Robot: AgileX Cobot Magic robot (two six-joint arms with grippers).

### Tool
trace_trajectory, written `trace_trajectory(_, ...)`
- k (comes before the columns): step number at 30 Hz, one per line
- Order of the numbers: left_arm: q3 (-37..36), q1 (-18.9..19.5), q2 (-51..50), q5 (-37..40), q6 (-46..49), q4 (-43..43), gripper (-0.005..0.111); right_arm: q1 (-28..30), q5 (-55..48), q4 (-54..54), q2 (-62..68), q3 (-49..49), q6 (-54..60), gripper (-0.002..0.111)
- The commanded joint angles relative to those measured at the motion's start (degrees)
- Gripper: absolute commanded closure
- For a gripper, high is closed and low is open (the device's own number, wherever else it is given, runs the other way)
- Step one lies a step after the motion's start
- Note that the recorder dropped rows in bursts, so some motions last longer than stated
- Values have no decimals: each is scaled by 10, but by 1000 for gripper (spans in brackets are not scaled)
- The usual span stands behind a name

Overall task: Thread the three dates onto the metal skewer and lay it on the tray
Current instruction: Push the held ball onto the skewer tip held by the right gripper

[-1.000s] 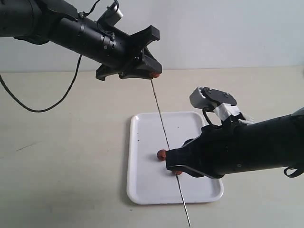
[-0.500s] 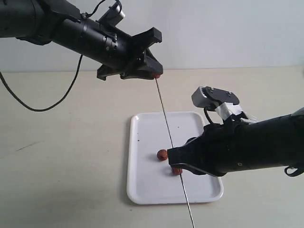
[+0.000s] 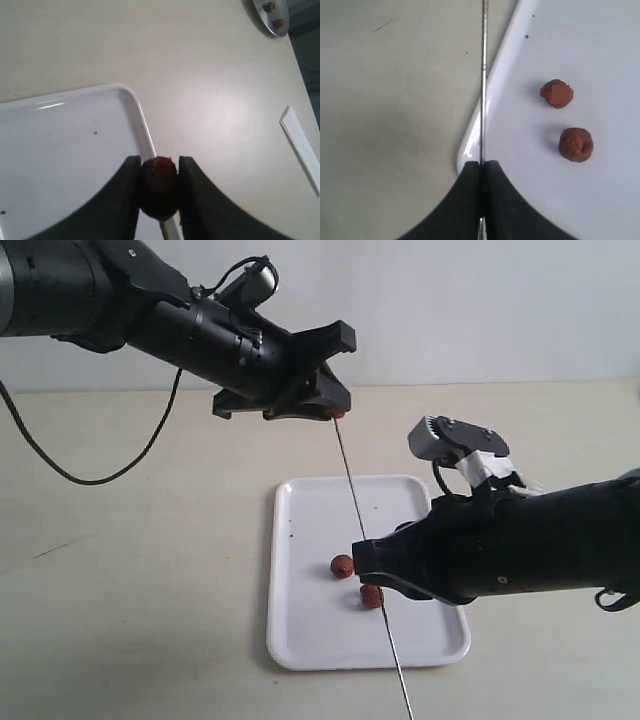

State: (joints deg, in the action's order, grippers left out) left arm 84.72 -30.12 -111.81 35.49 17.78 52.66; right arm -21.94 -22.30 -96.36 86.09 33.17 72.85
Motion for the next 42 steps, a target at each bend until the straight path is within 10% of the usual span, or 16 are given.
trace_trajectory(1, -13, -4, -2, -2, 6, 2, 80, 0, 14, -36, 0, -1, 25, 108)
trace_trajectory(34, -14, -15, -2, 49, 45, 61, 79, 0, 60, -36, 0, 101, 49, 108)
trace_trajectory(42, -14, -15, -2, 48, 48, 62, 55, 0, 74, -36, 0, 101, 51, 108)
